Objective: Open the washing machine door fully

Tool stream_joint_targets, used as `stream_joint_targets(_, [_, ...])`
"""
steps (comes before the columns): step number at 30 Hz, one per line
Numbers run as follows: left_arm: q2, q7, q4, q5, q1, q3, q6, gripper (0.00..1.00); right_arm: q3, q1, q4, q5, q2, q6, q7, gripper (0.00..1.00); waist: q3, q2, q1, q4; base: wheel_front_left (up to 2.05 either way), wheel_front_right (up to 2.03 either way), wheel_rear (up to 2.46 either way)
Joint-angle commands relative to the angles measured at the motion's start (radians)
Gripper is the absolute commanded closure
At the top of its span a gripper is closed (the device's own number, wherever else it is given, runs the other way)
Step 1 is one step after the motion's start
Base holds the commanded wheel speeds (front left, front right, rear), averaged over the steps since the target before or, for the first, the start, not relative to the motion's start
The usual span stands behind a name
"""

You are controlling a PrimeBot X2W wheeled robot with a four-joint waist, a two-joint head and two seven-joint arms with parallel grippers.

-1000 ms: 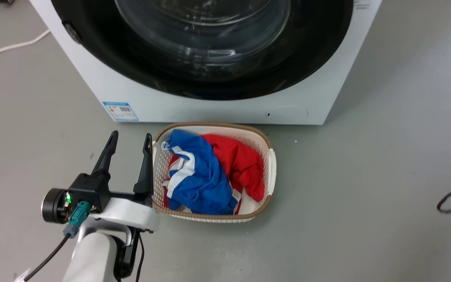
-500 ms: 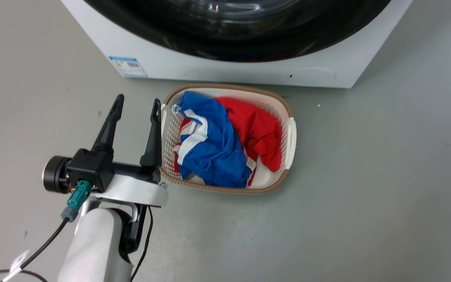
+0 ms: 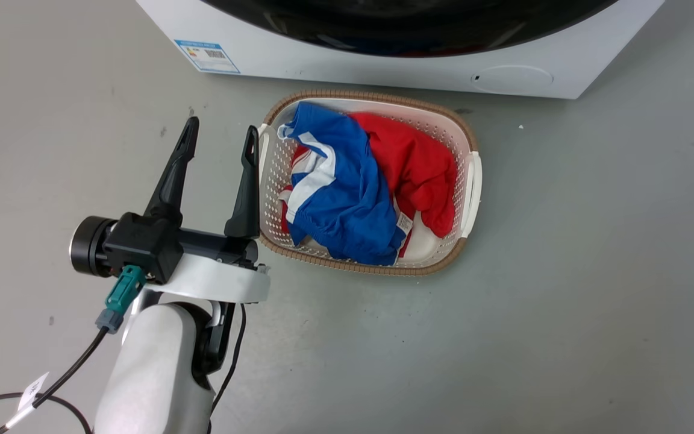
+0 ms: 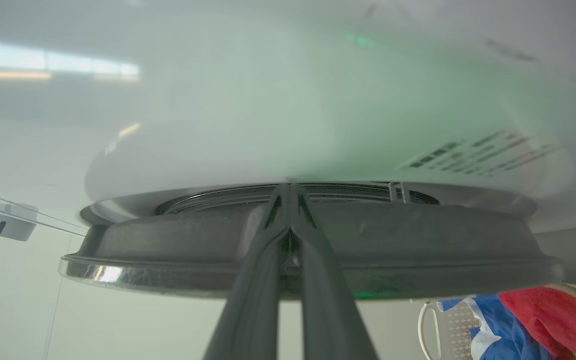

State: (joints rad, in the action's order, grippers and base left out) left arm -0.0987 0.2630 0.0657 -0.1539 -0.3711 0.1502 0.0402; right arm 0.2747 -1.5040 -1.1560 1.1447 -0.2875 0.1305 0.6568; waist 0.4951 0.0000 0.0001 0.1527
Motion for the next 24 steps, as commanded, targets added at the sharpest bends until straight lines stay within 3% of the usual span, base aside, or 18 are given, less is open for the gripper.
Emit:
stream_joint_targets(1, [0.004,0.002,-0.006,0.005,-0.019,-0.002,0.003,0.00,-0.010,-0.023,-0.014,-0.013,0.005,0.000,0.007,1.00,0.010,0.0000,-0.0001,0.004,0.00,0.00,0.00])
stream_joint_targets(12, [0.019,0.002,-0.010,0.018,-0.031,-0.007,0.014,0.00,-0.058,-0.083,-0.076,-0.070,0.052,0.000,0.083,1.00,0.034,0.0000,-0.0001,0.006,0.00,0.00,0.00])
stream_joint_targets(24, [0.029,0.002,0.028,0.020,-0.002,-0.018,0.022,0.00,-0.076,-0.002,-0.100,-0.085,0.051,0.000,0.206,1.00,-0.041,0.0000,-0.0001,-0.011,0.00,0.00,0.00])
